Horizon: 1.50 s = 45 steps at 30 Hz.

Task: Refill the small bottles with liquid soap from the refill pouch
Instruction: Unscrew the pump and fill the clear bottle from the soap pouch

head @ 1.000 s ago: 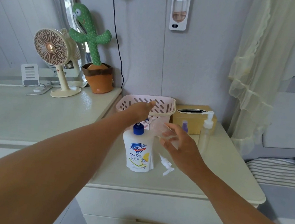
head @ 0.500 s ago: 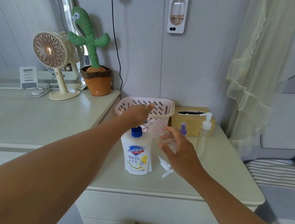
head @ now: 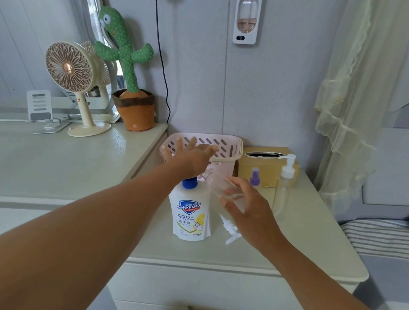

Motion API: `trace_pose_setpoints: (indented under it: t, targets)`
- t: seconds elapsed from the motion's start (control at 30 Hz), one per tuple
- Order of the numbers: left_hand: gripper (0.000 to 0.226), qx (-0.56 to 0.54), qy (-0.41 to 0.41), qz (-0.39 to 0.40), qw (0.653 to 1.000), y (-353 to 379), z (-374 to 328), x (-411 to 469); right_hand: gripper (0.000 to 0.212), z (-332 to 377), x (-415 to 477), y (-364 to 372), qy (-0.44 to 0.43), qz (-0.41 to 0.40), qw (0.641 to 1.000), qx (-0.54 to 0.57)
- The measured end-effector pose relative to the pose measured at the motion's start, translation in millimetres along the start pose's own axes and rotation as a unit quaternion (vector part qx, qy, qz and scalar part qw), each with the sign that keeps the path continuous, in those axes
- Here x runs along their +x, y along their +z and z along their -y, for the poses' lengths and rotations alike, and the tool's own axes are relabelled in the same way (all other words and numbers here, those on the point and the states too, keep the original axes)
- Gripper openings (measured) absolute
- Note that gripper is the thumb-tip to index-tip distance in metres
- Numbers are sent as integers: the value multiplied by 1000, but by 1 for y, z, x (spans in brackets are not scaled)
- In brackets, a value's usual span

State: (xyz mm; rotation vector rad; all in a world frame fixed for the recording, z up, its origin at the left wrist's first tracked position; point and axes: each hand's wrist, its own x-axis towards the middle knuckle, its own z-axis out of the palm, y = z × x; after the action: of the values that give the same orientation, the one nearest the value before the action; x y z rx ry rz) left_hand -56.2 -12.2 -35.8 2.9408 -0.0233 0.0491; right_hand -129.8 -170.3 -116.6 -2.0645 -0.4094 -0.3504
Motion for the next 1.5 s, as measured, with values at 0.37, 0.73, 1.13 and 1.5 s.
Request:
trace_pose_setpoints:
  t: [0.37,0.73,1.13,1.5]
  targets:
    - [46,-43,7,1,999,6,5,1,40,1,-2,6,6,-6,1000,17]
    - [46,26,12,-31,999,-5,4,3,42,4,-1,10,5,-18,1000,25]
    - [51,17,16,-33,999,-3,6,-1,40,8,-3,6,11,-5,1000,11]
    - [50,-34,-5,-12,999,2,7,-5,39,8,-3,8,20,0,1000,11]
